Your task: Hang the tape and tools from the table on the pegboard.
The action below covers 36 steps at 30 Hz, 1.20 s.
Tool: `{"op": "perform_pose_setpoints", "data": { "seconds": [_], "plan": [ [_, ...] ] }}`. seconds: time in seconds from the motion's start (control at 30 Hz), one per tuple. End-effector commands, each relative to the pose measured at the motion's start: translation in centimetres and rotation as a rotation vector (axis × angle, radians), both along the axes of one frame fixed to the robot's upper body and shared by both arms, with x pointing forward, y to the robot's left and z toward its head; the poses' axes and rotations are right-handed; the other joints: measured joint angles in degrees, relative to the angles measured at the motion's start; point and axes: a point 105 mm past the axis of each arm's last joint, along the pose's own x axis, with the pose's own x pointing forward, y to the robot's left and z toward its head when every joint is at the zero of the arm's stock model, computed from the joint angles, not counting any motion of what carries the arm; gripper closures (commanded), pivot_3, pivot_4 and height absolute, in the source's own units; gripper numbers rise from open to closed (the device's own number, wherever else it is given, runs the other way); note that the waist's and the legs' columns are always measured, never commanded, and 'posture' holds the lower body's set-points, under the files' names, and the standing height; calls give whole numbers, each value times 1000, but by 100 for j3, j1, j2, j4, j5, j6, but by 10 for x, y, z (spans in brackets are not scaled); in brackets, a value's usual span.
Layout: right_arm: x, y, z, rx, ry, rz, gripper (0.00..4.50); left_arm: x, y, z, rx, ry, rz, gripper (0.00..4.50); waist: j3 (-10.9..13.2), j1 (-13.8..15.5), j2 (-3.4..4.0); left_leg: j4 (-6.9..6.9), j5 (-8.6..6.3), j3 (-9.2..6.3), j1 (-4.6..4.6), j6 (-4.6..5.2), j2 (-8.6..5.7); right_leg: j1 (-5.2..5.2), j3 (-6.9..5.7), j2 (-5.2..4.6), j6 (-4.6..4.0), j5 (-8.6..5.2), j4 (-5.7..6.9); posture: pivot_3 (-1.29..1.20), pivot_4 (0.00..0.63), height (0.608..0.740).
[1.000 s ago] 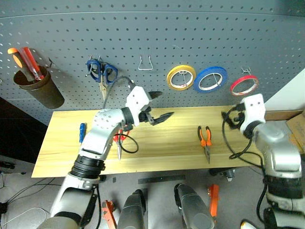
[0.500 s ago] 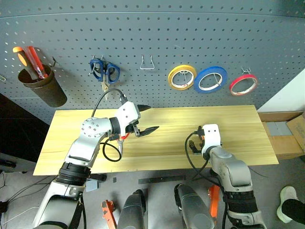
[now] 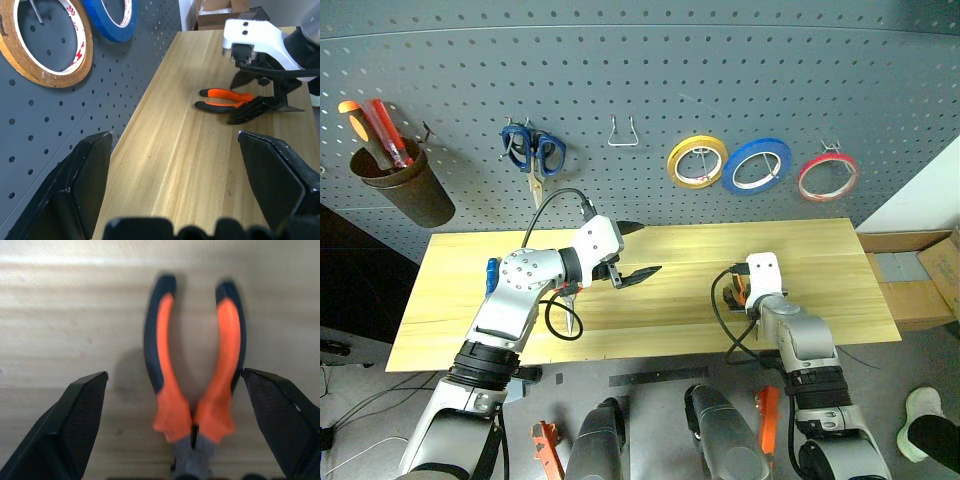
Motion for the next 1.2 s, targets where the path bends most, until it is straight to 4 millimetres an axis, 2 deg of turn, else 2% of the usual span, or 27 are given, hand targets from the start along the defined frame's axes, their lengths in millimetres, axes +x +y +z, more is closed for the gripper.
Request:
{"op": "perform_pose_setpoints", "data": {
  "seconds": [0.03,0.3,0.4,0.53,0.7,0.87,0.9,0.97,1.0,1.07,1.17,1.2],
  "plan": [
    [2,-3,1,44,15,-42,63,-4,-6,11,-15,-55,-27,222,-1,0,-1,0,0,1,0,0,0,0,0,0,0,0,0,-189,275,740],
    [11,-9,-5,18,28,-44,63,-3,-4,12,-51,-52,0,222,-5,-1,-7,7,0,0,2,0,-2,2,-1,2,0,0,5,-187,269,740],
    [12,-13,-6,9,28,-58,630,-2,1,13,-78,-39,31,222,-8,-1,-9,11,0,0,2,0,-2,3,-1,2,0,0,6,-184,263,740],
    [14,-13,-2,-18,-4,-48,1892,0,13,12,-126,0,99,222,-9,-1,-9,18,0,-2,1,0,-1,4,-2,2,0,0,10,-180,253,740],
    [13,2,14,-22,-98,-4,1904,3,38,17,-230,24,251,222,-12,1,-9,21,0,-3,0,0,2,4,-2,-1,0,1,10,-156,235,740],
    [-5,43,67,125,-268,66,1904,-9,72,15,-224,65,345,222,-13,0,-6,19,-1,-4,-5,0,9,-3,-2,0,-1,1,11,-128,232,740],
    [-12,56,87,143,-333,111,1904,-16,78,15,-211,43,343,222,-13,0,-6,19,0,-5,-7,-1,9,-6,-3,0,-1,1,14,-120,231,740],
    [-24,71,114,173,-420,159,1904,-27,85,15,-191,24,328,222,-16,8,-5,15,-1,-4,-9,-1,16,-13,0,1,-1,1,13,-114,231,740],
    [-29,77,130,179,-474,177,1904,-32,90,15,-197,36,327,222,-17,31,-6,13,0,-7,-9,-1,23,-13,-3,0,-1,1,12,-107,229,740],
    [-34,83,148,187,-535,189,1905,-37,96,16,-211,55,332,222,-25,87,-9,15,0,-12,-13,-2,23,-13,-8,-2,-1,1,11,-100,225,740],
    [-33,95,187,190,-667,234,1905,-35,112,22,-256,44,393,222,-33,184,-21,22,1,-12,-13,-3,22,-12,-9,-3,-2,1,10,-88,216,740],
    [-32,97,193,190,-689,243,1905,-35,114,23,-267,43,399,222,-34,199,-22,30,1,-12,-16,-3,21,-11,-10,-3,-3,2,10,-88,216,740]
  ]
}}
